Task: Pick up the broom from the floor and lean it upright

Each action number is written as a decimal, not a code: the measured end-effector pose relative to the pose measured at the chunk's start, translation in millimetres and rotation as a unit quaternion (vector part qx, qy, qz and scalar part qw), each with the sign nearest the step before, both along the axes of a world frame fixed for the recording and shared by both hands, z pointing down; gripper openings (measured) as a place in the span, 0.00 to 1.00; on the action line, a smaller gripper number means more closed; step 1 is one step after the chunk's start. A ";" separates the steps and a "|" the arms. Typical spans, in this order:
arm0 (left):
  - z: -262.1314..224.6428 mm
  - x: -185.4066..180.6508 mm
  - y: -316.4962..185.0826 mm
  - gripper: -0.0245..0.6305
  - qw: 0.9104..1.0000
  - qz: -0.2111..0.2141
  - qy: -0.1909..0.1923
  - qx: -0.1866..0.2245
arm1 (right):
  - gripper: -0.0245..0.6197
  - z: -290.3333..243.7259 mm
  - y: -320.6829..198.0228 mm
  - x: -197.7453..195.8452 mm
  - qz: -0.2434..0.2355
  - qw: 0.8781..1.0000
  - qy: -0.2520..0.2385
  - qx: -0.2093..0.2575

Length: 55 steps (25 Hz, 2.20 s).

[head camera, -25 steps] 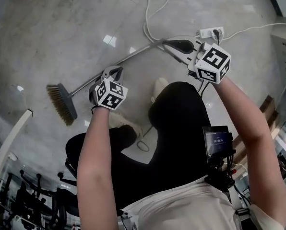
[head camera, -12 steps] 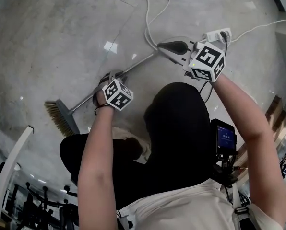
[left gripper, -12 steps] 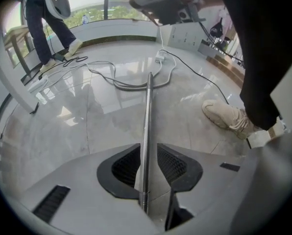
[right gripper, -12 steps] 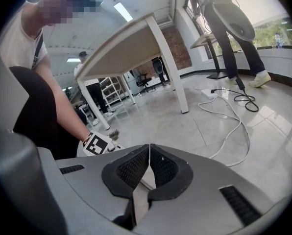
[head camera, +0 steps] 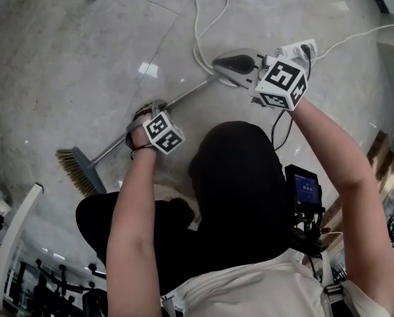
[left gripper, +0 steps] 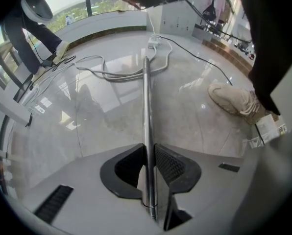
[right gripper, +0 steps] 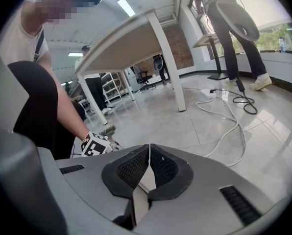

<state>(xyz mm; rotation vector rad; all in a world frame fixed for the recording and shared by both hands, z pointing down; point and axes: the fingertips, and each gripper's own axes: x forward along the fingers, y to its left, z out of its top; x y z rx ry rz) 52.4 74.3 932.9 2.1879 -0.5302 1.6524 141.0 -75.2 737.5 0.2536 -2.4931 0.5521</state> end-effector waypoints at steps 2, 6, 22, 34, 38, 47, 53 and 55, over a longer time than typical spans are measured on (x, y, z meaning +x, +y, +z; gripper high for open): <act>-12.9 0.3 -5.7 0.16 1.000 -0.005 0.001 0.007 | 0.07 -18.6 -9.0 7.9 0.015 1.000 -0.004 0.019; -61.0 -13.3 -10.7 0.15 0.999 -0.022 0.001 0.026 | 0.07 -94.0 -18.3 10.4 0.040 0.997 -0.036 0.057; -317.6 -108.0 16.5 0.15 0.975 -0.174 0.018 0.137 | 0.07 -398.5 45.2 -67.2 -0.059 0.988 -0.118 0.079; -426.7 -236.6 28.0 0.15 0.778 -0.571 0.091 0.247 | 0.07 -450.6 98.3 -147.5 -0.137 0.982 -0.131 0.024; -430.7 -274.9 26.8 0.15 0.704 -0.651 0.117 0.258 | 0.07 -437.4 117.2 -165.9 -0.160 0.980 -0.118 0.004; -428.3 -307.8 -3.1 0.15 0.684 -0.665 0.109 0.281 | 0.07 -416.3 135.0 -177.5 -0.189 0.977 -0.097 -0.028; -428.1 -330.0 -14.0 0.15 0.675 -0.669 0.099 0.296 | 0.07 -411.2 124.2 -178.6 -0.189 0.977 -0.088 -0.032; -426.9 -337.3 -13.6 0.15 0.672 -0.670 0.097 0.300 | 0.07 -409.8 123.1 -174.9 -0.189 0.978 -0.084 -0.033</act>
